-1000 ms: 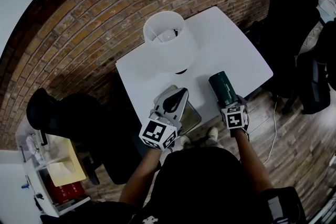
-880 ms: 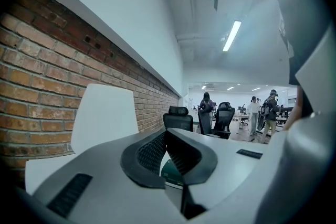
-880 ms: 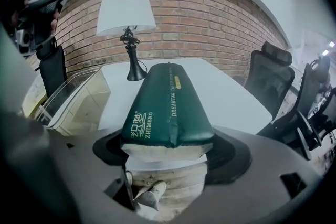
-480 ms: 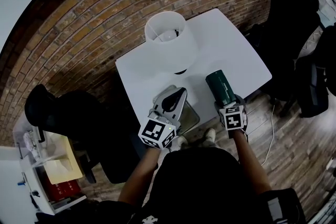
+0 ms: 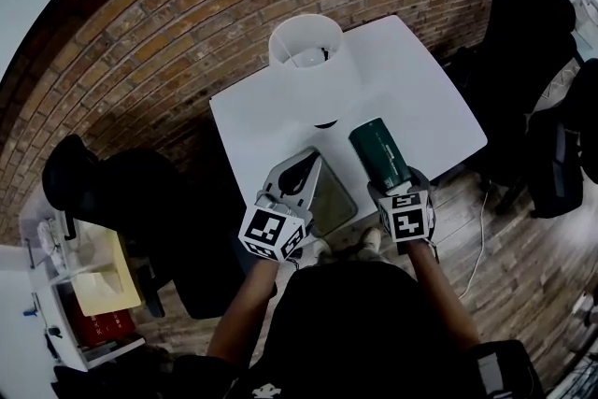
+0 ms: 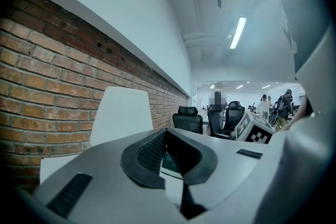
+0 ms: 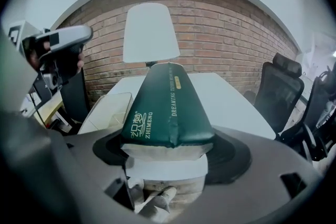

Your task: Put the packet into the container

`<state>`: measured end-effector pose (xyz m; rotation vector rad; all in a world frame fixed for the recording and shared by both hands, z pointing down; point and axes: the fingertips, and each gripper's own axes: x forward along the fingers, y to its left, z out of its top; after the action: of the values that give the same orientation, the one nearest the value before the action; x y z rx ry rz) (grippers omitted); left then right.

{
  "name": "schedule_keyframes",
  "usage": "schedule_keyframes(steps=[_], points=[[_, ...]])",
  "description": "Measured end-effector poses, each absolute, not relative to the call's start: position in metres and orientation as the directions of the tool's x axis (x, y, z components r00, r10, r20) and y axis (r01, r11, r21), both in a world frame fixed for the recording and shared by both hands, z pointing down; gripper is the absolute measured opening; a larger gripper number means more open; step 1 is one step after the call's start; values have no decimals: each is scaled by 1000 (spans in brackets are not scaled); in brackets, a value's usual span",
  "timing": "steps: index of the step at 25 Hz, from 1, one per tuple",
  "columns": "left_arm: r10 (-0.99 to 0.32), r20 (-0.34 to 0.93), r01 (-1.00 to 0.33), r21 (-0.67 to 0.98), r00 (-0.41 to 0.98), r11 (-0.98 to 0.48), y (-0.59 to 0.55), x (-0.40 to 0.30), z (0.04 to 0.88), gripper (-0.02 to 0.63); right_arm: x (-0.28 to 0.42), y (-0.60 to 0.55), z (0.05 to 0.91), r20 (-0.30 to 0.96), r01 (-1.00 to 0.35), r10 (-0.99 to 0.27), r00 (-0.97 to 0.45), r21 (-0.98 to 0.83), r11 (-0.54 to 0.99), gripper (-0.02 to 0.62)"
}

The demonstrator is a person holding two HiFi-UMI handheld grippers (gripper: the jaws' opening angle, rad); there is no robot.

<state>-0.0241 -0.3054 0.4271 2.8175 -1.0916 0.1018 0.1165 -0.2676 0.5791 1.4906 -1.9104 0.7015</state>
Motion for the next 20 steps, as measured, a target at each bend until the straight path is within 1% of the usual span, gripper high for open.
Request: schedule_keyframes(steps=[4,12,20], points=[[-704,105,-712,92,702,-696,-311,-43,427,5,91,-265,565,730,-964,-647,-219,-61,259,410],[-732,115,-741,91,671,-665,-307,-61,430,6,35,-257,560,735,-926,-599,-317,-103,363,410],[-770,128,-781,88,625,-619,-303,-92,433,5,-8,-251,563,742,-890,-559,-371,-114,441,410]])
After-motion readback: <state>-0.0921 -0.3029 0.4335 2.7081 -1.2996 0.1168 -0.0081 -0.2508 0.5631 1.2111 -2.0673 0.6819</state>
